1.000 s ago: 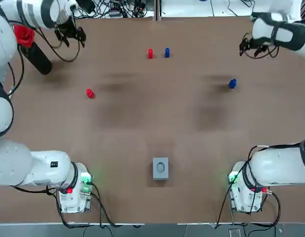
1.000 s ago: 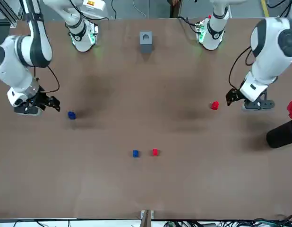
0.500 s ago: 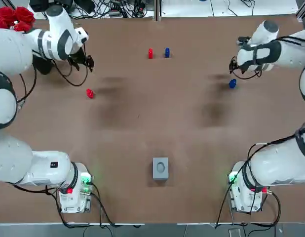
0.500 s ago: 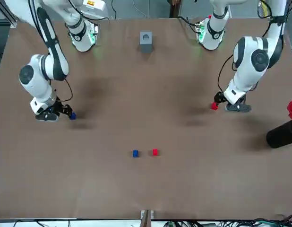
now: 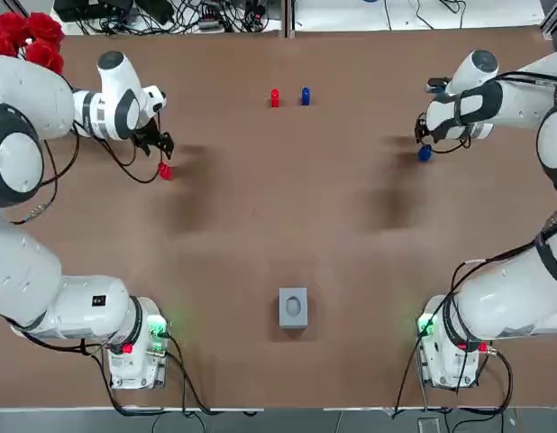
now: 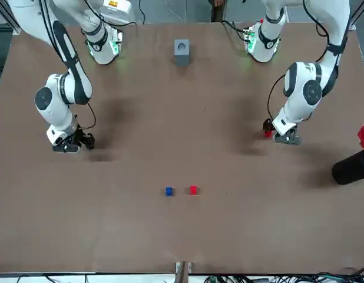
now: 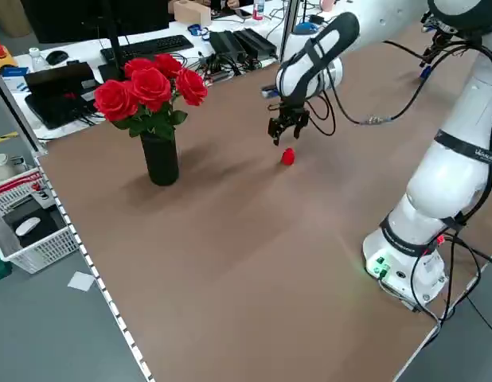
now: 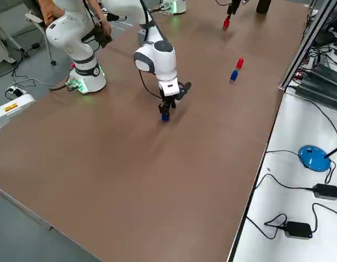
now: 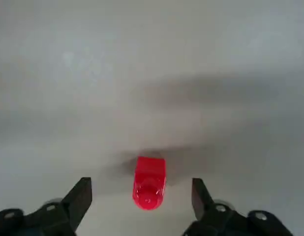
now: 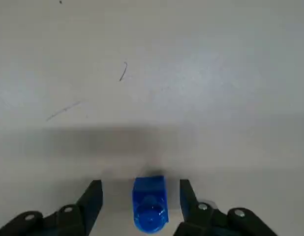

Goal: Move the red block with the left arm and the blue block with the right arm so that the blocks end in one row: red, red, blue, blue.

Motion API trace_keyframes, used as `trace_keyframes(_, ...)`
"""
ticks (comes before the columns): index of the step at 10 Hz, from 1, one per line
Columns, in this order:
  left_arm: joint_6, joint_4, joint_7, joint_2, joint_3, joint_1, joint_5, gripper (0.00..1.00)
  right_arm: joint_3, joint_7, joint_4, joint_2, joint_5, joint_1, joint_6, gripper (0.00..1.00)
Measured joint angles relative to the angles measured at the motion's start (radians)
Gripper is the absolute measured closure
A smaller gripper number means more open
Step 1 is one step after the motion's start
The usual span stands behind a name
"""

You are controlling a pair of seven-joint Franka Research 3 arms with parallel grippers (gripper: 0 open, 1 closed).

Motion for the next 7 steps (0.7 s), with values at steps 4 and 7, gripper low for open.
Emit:
trace_keyframes(4, 0.026, -0.055, 0.004, 0.001, 0.000, 0.000, 0.000, 0.26, -0.002, -0.014, -0.034, 0.000, 0.000, 0.000, 0.047, 0.41)
trace_keyframes(7, 0.034, -0.058, 0.012, 0.001, 0.000, 0.000, 0.000, 0.52, -0.004, -0.015, -0.036, 0.000, 0.000, -0.001, 0.048, 0.53)
